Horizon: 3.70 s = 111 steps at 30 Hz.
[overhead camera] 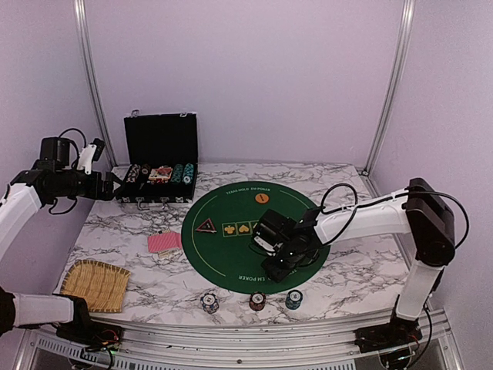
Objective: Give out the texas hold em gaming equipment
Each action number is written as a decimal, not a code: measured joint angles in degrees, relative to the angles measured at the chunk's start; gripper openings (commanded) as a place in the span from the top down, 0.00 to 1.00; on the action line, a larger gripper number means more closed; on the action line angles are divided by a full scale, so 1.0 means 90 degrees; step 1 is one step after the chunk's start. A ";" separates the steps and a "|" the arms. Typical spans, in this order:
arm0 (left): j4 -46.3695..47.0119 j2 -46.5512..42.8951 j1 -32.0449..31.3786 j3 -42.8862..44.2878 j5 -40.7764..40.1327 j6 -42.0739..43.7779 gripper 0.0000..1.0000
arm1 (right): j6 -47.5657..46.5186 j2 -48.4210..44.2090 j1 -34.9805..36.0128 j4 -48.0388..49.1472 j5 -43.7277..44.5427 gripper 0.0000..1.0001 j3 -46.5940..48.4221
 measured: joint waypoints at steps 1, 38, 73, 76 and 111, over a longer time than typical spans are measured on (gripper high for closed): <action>0.0000 0.0000 0.0000 0.0000 0.0005 0.0000 0.01 | 0.0007 -0.0061 -0.0051 -0.0012 0.0036 0.49 -0.0061; -0.0005 0.0000 0.0000 0.0036 0.0041 0.0007 0.01 | -0.0092 0.0330 -0.0563 0.0107 -0.0294 0.52 0.0410; -0.0136 -0.0002 0.0000 0.0168 0.0032 0.0017 0.01 | -0.0073 -0.0687 -0.0138 -0.0464 0.0165 0.06 0.1015; -0.0168 -0.0002 0.0000 0.0168 0.0032 0.0019 0.01 | -0.0070 -0.0687 0.0362 -0.0539 -0.0032 0.02 0.1729; -0.0364 -0.0163 0.0000 0.0182 0.0061 0.0066 0.01 | -0.0741 0.1688 0.1974 -0.1309 -0.1428 0.16 0.3672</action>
